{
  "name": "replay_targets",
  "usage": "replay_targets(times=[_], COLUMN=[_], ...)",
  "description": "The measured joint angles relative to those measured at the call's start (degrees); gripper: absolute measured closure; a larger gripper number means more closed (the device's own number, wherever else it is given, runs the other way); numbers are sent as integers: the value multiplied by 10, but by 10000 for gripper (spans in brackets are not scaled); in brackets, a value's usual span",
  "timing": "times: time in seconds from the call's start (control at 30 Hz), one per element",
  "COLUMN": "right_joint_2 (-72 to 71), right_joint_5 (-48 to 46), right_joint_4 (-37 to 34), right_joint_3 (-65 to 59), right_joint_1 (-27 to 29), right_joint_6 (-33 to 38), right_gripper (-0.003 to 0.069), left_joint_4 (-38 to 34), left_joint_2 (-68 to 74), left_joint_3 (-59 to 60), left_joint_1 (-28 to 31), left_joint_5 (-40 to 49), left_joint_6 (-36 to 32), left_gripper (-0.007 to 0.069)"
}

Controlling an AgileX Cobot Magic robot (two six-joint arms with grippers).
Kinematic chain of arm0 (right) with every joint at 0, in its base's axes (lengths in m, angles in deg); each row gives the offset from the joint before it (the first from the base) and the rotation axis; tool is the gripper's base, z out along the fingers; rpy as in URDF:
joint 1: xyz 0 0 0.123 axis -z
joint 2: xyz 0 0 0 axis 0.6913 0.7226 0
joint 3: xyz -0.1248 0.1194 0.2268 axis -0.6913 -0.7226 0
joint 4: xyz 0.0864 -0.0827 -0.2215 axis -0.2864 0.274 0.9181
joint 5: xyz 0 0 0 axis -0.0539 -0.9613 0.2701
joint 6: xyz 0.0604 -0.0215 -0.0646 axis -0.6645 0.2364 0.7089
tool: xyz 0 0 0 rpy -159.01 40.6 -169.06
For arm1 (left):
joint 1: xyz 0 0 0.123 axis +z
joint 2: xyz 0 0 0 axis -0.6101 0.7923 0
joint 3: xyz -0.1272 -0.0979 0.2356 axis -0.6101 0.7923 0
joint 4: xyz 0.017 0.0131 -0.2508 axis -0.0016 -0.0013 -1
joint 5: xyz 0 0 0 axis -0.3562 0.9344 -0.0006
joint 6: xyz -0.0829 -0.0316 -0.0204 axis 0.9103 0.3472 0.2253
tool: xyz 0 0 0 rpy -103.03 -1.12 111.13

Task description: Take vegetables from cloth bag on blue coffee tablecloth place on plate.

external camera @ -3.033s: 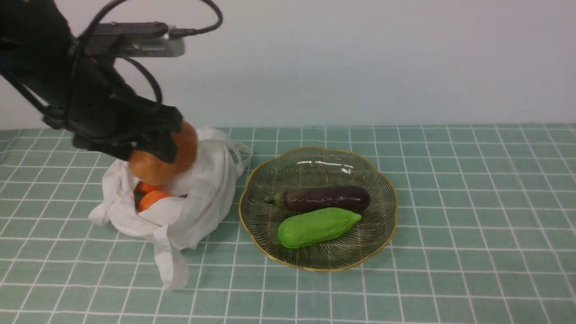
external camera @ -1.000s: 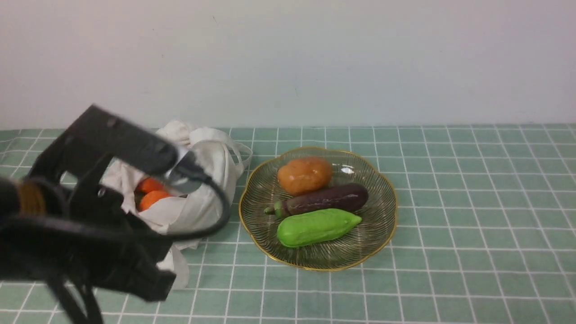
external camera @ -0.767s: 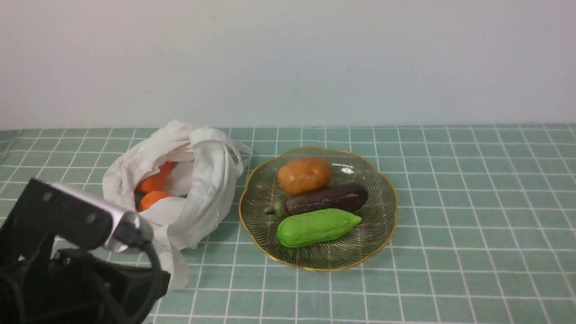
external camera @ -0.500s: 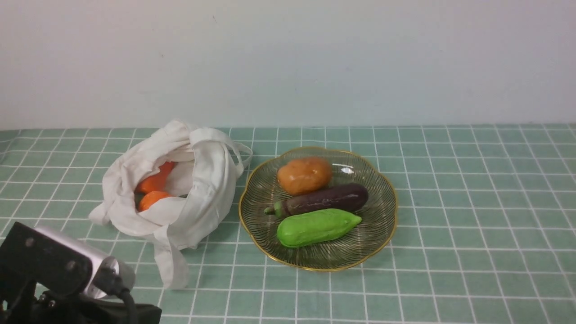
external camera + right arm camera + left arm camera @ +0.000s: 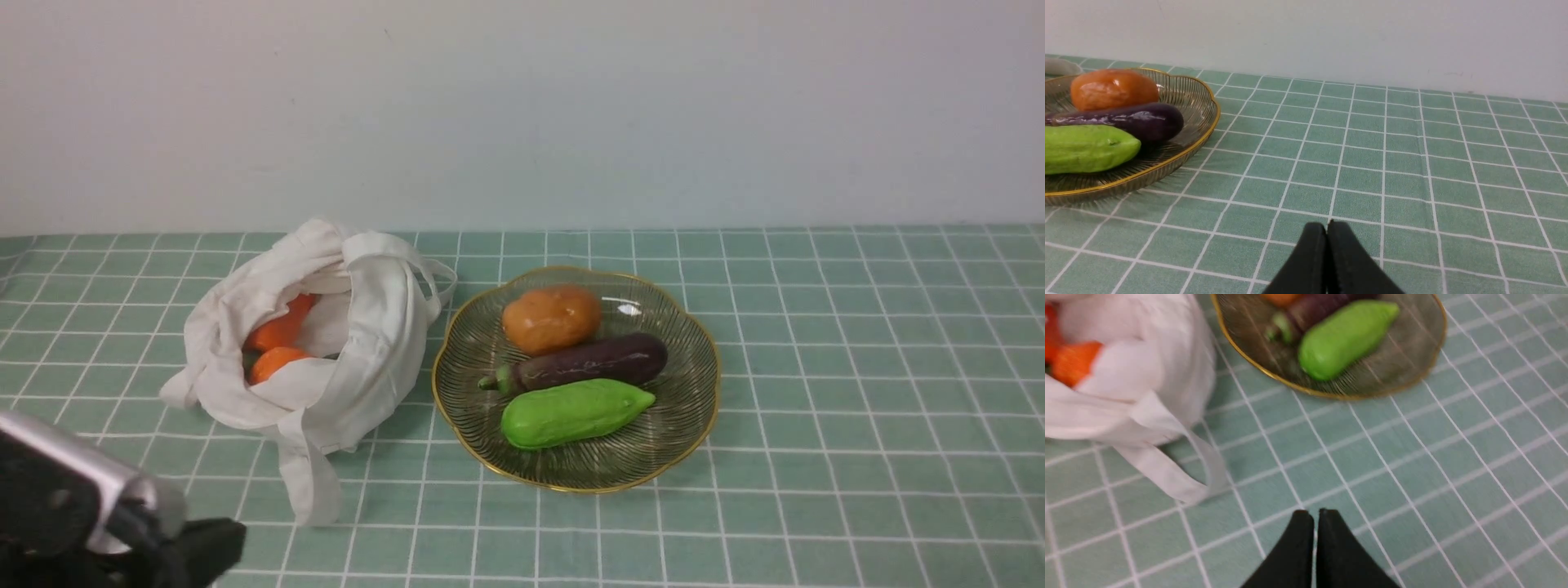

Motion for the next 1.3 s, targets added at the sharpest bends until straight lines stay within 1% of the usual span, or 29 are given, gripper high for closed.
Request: replay_targets(times=[0.03,0.13,0.17,0.2,0.27,0.43,0.67,0.9,1.07,1.3], right_joint_2=[0,0,0,0,0,0,0,0,0,0], right_joint_5=[0,0,0,0,0,0,0,0,0,0], right_joint_4=[0,0,0,0,0,0,0,0,0,0], right_joint_3=[0,0,0,0,0,0,0,0,0,0], right_joint_1=[0,0,0,0,0,0,0,0,0,0], right_joint_6=[0,0,0,0,0,0,0,0,0,0], right_gripper=[673,673,673,673,673,673,673,673,673,673], left_joint_4=[19,47,56,58,71,77,80,80,80,80], left_joint_2=[-27,-106,-133,-143,-202,-279,-323,-323,-323,-323], left_joint_3=[14,57,74,81,127,199,255,259,260,260], left_joint_1=[20,86,108,117,164,216,224,226,240,241], left_joint_5=[-15,-37,-42,-43,-45,-45,-59,-83,-86,-86], left_joint_6=[22,54,58,59,62,62,62,62,62,62], left_gripper=[632,632,632,632,632,632,632,632,632,632])
